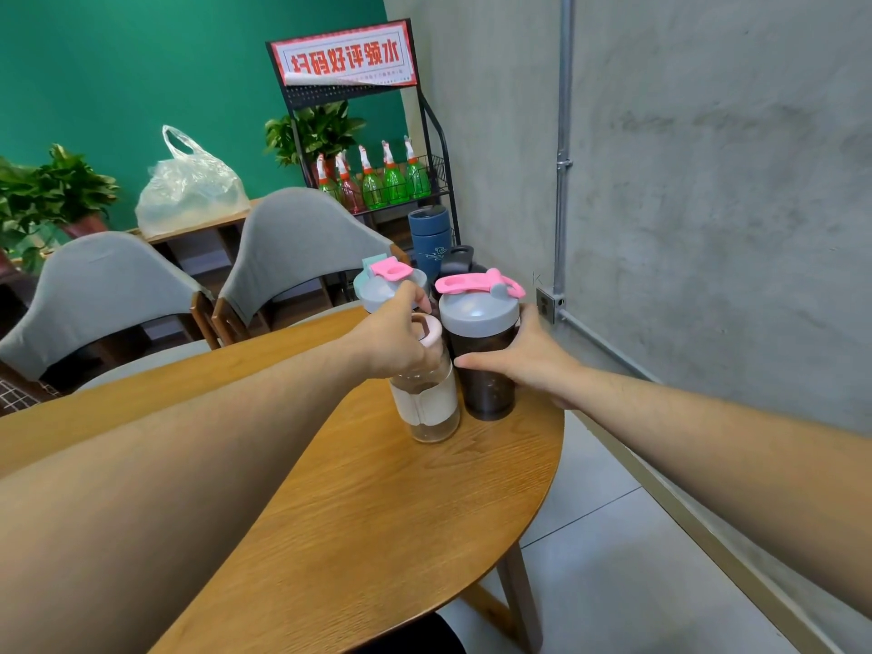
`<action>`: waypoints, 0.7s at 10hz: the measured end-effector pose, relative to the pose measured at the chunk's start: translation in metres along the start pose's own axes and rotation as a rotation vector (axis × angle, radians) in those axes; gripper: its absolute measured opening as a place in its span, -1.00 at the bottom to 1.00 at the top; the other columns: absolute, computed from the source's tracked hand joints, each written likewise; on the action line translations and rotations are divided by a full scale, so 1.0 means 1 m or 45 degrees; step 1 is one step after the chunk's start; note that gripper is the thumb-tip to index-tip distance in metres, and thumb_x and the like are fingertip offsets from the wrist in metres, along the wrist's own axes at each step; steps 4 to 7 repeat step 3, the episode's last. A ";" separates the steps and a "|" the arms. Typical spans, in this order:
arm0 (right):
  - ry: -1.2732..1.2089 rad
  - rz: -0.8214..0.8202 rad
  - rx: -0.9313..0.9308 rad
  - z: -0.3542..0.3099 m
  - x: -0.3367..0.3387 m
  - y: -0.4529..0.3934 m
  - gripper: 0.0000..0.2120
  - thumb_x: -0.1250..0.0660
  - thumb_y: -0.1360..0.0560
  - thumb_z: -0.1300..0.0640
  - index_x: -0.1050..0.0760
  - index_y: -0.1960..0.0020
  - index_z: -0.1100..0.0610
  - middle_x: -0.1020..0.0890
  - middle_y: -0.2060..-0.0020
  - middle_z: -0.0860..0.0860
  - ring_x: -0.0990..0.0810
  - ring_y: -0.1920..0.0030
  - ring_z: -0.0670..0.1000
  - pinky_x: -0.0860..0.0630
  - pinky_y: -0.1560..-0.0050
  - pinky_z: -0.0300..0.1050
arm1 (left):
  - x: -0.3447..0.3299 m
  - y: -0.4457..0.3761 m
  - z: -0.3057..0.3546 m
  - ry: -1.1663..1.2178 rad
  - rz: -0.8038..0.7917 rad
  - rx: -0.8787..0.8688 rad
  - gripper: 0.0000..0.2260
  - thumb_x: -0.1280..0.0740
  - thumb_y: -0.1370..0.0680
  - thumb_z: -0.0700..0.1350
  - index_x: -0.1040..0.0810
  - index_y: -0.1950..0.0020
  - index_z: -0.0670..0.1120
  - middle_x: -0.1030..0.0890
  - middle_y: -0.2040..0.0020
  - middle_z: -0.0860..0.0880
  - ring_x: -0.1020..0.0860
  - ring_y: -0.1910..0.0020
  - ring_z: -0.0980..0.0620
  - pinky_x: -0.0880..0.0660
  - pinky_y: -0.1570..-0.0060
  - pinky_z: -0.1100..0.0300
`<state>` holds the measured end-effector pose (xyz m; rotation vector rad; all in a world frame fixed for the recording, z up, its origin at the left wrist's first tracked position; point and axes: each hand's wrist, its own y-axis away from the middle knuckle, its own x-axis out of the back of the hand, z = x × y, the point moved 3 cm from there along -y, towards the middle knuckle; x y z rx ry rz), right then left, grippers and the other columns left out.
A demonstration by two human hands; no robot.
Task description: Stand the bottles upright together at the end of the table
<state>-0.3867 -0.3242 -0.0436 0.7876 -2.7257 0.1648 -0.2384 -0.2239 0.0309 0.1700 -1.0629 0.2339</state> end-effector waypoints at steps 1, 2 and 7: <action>0.025 -0.029 -0.049 -0.001 0.001 0.004 0.07 -0.66 -0.22 -0.06 -0.06 -0.49 0.03 -0.43 -0.24 -0.01 -0.46 -0.20 0.03 -0.55 -0.19 0.13 | 0.003 -0.001 -0.002 -0.016 0.061 -0.003 -0.47 -0.54 -0.40 -0.15 -0.30 -0.21 0.00 -0.49 -0.16 -0.12 -0.54 -0.08 -0.10 -0.57 0.01 0.07; 0.077 -0.042 -0.088 -0.010 0.005 0.017 0.04 -0.63 -0.27 -0.07 -0.03 -0.51 0.01 -0.41 -0.35 0.04 -0.45 -0.30 0.11 -0.54 -0.19 0.14 | 0.004 0.006 -0.001 -0.079 0.082 -0.004 -0.41 -0.58 -0.37 -0.12 -0.32 -0.26 0.01 -0.41 -0.23 -0.07 -0.51 -0.13 -0.07 -0.57 -0.01 0.10; 0.120 0.003 -0.076 -0.019 0.008 0.030 0.03 -0.62 -0.29 -0.07 -0.01 -0.51 0.00 -0.39 -0.41 0.07 -0.44 -0.32 0.13 -0.53 -0.21 0.17 | 0.010 0.016 -0.002 -0.066 0.138 -0.003 -0.38 -0.57 -0.38 -0.12 -0.33 -0.33 0.00 -0.35 -0.32 -0.08 -0.49 -0.16 -0.07 -0.56 -0.02 0.10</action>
